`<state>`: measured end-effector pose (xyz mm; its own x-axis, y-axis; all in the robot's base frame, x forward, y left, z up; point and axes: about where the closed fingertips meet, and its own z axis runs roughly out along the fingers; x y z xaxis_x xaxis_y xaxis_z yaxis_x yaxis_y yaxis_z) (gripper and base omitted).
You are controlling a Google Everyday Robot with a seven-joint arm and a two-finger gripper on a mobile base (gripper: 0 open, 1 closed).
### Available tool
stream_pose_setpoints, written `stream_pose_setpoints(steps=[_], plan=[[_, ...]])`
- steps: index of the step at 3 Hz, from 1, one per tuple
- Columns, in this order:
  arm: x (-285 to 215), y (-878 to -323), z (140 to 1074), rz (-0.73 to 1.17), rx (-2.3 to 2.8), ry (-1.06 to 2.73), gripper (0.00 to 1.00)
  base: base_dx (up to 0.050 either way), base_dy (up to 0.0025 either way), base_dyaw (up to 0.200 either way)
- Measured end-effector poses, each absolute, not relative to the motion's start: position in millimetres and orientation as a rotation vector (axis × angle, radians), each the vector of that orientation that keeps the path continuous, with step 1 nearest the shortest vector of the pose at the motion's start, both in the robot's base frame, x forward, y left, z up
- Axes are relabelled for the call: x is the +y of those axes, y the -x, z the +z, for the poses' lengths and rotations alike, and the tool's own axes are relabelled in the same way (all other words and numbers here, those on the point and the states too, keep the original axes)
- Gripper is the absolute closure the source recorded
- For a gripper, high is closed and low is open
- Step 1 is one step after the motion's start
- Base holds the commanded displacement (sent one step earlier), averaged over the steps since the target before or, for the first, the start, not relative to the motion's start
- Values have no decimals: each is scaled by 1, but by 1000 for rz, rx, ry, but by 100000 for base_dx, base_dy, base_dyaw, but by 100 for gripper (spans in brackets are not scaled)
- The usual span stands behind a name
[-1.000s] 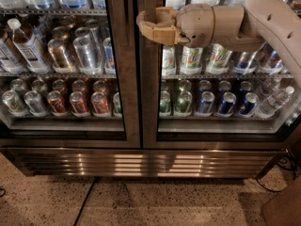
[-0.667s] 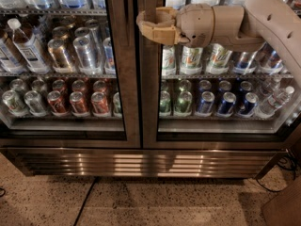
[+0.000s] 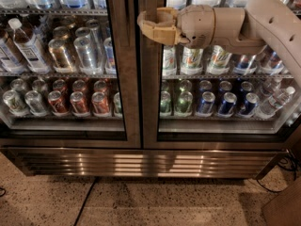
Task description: Open right fridge door
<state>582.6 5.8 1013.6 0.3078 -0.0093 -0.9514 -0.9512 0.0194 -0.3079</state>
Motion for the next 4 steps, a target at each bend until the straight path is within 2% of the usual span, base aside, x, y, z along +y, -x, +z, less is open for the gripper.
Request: stream_pose_setpoints(steps=[4], plan=[[8, -584, 1014, 954, 992, 1316, 100, 0, 0, 0]])
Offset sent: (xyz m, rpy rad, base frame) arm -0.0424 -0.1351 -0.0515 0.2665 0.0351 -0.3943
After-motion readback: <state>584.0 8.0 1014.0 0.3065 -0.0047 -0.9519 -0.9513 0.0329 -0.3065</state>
